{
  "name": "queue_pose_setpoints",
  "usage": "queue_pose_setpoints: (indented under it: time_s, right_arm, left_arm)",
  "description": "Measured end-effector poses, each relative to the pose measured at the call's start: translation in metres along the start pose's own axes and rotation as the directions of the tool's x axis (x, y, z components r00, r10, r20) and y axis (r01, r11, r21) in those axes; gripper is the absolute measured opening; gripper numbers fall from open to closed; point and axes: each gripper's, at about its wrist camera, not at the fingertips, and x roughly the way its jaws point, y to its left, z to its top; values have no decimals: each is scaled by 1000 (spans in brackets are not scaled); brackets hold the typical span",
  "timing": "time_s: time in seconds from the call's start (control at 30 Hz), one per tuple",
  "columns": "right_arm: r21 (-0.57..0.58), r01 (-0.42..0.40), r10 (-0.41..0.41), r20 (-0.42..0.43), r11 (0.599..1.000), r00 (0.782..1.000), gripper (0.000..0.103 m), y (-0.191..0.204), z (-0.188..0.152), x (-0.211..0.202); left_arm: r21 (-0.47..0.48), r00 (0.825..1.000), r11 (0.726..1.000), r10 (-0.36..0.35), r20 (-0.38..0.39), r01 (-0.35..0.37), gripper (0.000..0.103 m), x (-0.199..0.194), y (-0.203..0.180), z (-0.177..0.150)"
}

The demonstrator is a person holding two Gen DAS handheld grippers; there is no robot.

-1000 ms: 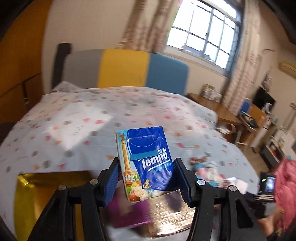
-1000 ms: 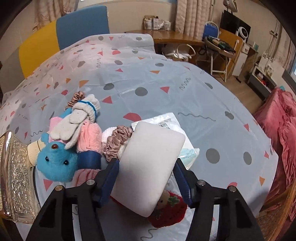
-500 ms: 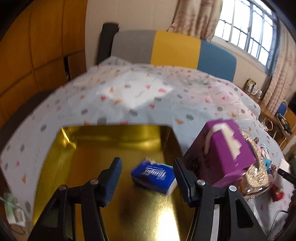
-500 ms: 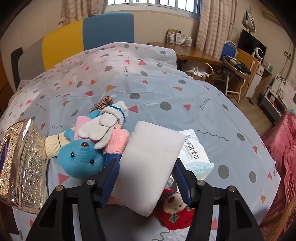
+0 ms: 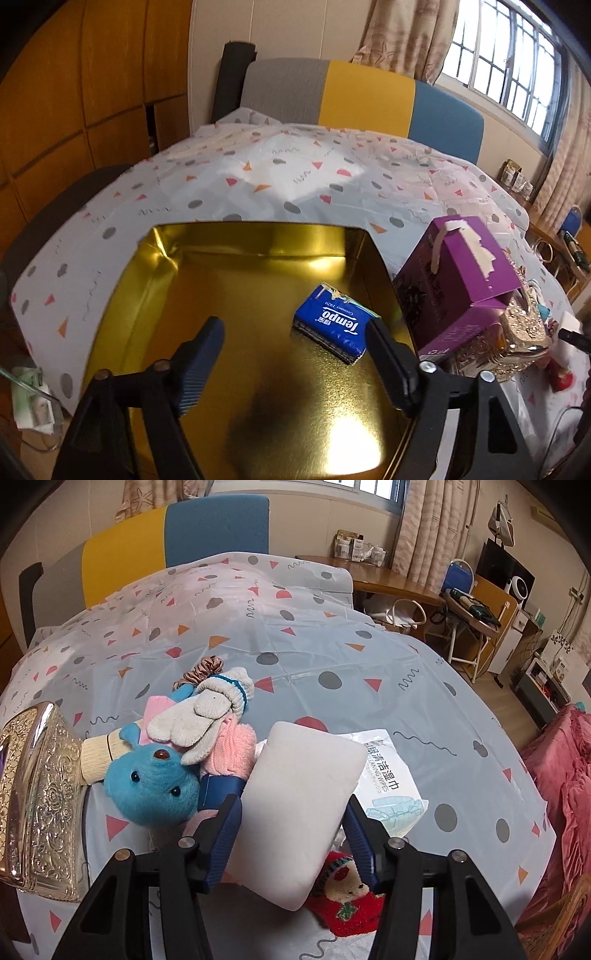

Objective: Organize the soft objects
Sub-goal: 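Carry the tissue pack with the left tool into the gold tray while the right tool grasps the white sponge, then open the left tool to release the tissue pack in the tray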

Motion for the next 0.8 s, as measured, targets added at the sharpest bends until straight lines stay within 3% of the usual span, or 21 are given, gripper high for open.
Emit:
queue_pose_setpoints:
  time_s: [0.07, 0.27, 0.8]
  right_arm:
    - [6, -7, 7, 1, 1000, 1000, 56, 0, 0, -1]
    - [25, -41, 41, 18, 999, 999, 56, -2, 1, -5]
    - [27, -89, 87, 63, 996, 994, 56, 0, 2, -14]
  left_arm:
    - [5, 1000, 1000, 13, 26, -13, 92, -10, 0, 1]
    - [18, 995, 998, 51, 81, -52, 103, -36, -1, 4]
    - [60, 982, 988, 136, 133, -145, 103, -69, -16, -4]
